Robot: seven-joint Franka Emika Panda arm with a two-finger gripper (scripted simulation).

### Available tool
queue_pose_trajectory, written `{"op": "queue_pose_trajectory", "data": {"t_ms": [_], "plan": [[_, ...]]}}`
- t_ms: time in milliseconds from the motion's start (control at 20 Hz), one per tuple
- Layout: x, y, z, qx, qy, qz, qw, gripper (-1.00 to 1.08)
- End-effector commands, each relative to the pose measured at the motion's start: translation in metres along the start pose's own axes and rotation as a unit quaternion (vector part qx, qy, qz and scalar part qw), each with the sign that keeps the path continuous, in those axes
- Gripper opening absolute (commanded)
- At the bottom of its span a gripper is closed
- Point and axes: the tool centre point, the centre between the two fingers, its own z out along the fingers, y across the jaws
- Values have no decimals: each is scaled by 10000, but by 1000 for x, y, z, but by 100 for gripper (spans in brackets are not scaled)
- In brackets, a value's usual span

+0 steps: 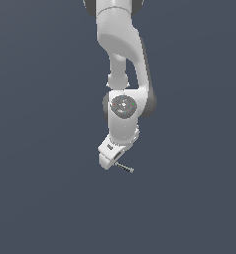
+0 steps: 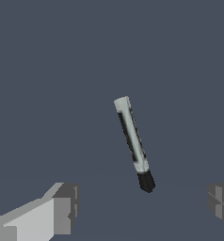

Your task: Pick up the object and move it to a goal position.

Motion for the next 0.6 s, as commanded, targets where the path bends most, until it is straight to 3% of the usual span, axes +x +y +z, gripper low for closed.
{"op": "queue_pose_trajectory", "data": {"t_ms": [0, 550], "plan": [[4, 2, 7, 5, 12, -357, 9994, 100], [14, 8, 29, 22, 59, -1345, 9909, 100]]}}
